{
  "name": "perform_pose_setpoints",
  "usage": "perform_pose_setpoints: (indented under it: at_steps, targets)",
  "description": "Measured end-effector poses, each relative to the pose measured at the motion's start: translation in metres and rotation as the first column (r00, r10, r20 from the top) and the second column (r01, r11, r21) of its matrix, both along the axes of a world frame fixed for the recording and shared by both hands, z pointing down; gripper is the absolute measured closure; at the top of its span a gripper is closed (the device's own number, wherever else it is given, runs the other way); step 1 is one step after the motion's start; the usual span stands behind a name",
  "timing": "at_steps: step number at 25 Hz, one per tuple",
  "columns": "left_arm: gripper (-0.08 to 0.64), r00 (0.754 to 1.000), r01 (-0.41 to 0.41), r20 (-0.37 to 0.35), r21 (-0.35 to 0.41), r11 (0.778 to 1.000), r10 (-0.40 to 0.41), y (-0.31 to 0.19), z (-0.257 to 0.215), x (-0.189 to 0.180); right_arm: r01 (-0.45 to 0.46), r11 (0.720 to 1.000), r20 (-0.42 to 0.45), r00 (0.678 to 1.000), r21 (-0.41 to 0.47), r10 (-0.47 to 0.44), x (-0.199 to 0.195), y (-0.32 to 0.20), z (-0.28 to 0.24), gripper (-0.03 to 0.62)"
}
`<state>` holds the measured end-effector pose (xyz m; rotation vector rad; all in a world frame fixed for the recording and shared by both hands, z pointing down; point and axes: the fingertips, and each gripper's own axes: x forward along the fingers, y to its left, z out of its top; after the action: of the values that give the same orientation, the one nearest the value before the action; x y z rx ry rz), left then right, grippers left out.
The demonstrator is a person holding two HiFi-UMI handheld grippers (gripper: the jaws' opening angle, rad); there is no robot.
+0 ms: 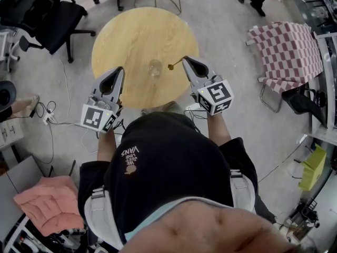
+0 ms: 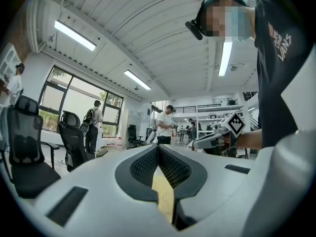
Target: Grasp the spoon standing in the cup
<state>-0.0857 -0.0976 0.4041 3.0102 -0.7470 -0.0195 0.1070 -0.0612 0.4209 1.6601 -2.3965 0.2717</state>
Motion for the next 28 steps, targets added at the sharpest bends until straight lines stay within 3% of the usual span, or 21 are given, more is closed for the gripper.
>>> perform_pose_setpoints:
  at_steps: [28]
  targets:
    - [0.560,0.999,-0.031,-0.013,-0.023,0.999,0.031,0.016,0.011,-0.018,-0.101,0.995,-0.033,0.994,-0.015,0.101,-0.003,0.028,0.006,0.591]
